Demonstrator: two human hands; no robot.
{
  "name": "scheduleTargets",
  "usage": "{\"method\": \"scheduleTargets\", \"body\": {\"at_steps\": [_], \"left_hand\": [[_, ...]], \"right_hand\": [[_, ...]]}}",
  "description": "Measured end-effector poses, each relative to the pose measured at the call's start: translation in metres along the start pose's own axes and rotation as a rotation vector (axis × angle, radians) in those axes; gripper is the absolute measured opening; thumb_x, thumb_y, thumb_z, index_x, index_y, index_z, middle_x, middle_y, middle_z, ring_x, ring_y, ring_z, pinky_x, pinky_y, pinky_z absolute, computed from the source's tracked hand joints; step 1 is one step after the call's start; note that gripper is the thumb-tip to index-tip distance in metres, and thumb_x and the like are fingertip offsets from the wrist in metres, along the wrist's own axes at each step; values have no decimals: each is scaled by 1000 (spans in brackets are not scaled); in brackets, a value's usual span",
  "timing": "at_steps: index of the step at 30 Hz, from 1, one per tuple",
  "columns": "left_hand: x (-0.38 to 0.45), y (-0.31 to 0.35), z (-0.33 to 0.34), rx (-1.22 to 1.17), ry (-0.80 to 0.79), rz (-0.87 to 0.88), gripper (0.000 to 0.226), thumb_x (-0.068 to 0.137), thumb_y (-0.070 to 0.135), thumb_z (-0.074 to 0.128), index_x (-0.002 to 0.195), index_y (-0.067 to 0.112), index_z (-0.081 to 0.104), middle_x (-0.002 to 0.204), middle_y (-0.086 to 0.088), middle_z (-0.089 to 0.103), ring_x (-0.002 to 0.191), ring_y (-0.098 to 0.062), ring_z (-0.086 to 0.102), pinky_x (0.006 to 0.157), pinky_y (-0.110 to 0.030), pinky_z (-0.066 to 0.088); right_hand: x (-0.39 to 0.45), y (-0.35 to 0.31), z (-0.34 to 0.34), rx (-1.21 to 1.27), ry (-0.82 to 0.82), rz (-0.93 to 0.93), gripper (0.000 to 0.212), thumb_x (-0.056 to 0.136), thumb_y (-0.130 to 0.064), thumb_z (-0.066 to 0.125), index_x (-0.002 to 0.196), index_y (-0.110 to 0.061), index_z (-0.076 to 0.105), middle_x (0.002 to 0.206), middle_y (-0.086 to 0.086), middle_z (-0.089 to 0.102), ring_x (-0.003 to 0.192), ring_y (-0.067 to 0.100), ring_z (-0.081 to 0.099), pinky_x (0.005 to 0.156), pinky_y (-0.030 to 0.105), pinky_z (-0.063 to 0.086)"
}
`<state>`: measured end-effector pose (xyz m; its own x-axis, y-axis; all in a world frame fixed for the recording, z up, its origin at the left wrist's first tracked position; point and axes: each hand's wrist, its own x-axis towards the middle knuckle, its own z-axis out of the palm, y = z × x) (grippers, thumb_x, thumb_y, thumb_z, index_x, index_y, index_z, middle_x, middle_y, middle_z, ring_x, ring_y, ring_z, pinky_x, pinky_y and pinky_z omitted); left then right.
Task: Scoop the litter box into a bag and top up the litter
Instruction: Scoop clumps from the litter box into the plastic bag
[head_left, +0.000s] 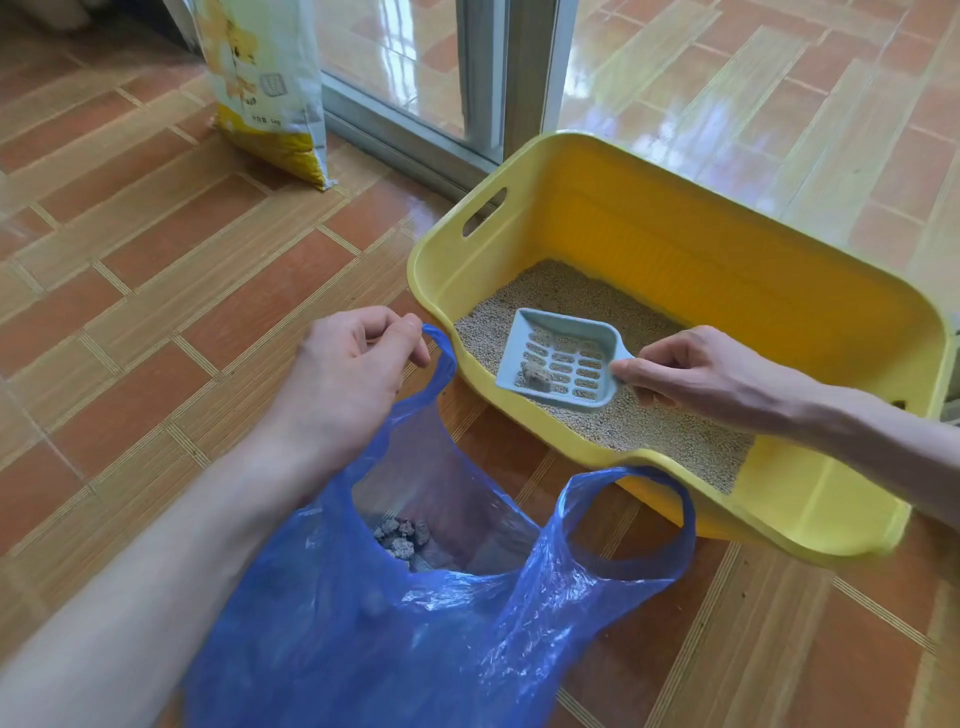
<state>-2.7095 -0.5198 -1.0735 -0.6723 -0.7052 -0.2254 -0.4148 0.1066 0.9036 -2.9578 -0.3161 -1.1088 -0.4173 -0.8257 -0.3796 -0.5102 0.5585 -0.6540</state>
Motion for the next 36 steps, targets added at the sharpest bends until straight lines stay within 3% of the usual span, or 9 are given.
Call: {"method": "scheduleTargets", "body": {"at_steps": [4,9,14,21,28,36], "left_hand": [[0,1,-1,6,6,-4,38,104,32,53,72,14,63,54,-1,32,45,-17,23,48,-27,19],[-2,4,0,14,16,7,38,104,30,53,70,16,62,52,2,32,44,-15,24,49,-28,20],[-6,9,-1,7,7,32,38,101,35,52,67,20,61,58,-9,32,45,-18,23,50,-29,19],[-7,9,-3,25,19,23,38,104,27,52,68,18,60,53,-2,32,43,-14,24,46,-26,20],[-9,10,-3,31,13,15,37,105,27,52,70,16,59,52,1,32,41,-12,24,44,-25,20],[-10,9,-2,19,-2,12,37,105,28,52,70,17,60,50,3,32,40,-11,24,44,-25,19]], "right_hand": [[-11,-27,-8,-51,-164,-104,57,93,-64,53,67,-15,65,56,-1,42,52,15,32,51,34,26],[-16,-56,-6,-179,-249,-161,51,95,-56,55,66,-14,64,50,-8,40,46,8,31,46,22,25],[-16,-75,10,-354,-309,-186,57,89,-65,55,68,-12,55,53,-4,42,47,10,32,46,27,28],[-1,-88,53,-663,-170,-293,57,86,-71,48,77,-16,59,61,6,53,57,19,46,51,31,37],[10,-85,93,-785,18,-390,51,90,-64,47,85,-15,63,74,8,64,78,36,62,58,31,35],[2,-83,123,-851,81,-541,40,101,-47,35,85,-16,54,82,6,69,79,33,69,56,32,37]]}}
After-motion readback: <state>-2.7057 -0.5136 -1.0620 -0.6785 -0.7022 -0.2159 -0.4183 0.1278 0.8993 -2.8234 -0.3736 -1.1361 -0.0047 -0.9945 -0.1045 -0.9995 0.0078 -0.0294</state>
